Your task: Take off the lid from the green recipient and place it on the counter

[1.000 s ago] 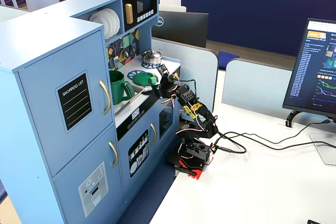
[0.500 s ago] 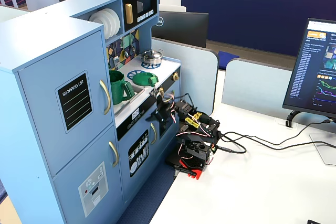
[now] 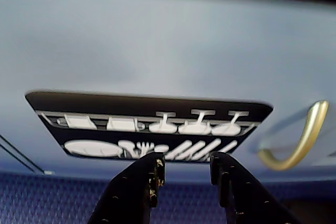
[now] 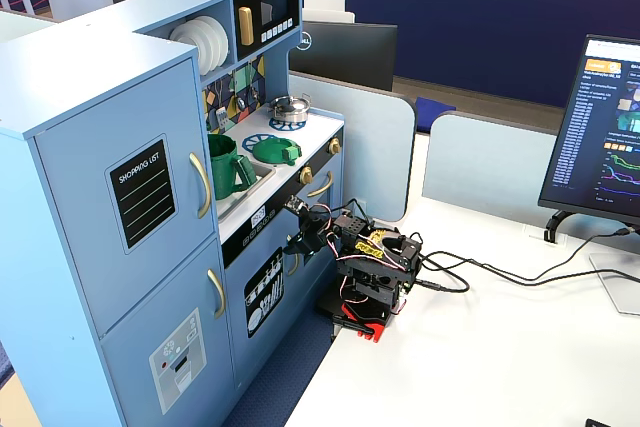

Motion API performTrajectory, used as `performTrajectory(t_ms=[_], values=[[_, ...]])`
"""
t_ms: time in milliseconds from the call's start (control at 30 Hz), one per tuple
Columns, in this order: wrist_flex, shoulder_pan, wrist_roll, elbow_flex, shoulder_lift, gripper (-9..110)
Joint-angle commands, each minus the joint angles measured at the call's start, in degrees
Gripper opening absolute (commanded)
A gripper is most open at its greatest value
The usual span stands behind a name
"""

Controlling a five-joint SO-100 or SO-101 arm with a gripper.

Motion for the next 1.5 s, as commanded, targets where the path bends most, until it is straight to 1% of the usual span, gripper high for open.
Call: performTrajectory(t_ms=[0,100,267,433,533,633,800,900,1033,1333,1433,1467], values=[[-0.1,-1.1,2.1,-0.4,2.5,0],[3.1,-1.4,3.4,-0.4,2.9,0],[14.0,-2.0,5.1,-0.4,4.4,0],[24.0,-2.8,14.0,-0.4,4.4,0],[29.9,-3.1,16.3,-0.4,4.4,0],[33.0,-3.1,19.2,-0.4,4.4,0],[35.3,-3.1,20.6,-0.4,4.4,1],[37.4,-3.1,17.9,-0.4,4.4,5],[40.2,-3.1,17.1,-0.4,4.4,5],[45.1,-2.3,10.9,-0.4,4.4,5],[47.5,-2.1,4.2,-0.4,4.4,5],[47.5,-2.1,4.0,-0.4,4.4,6]])
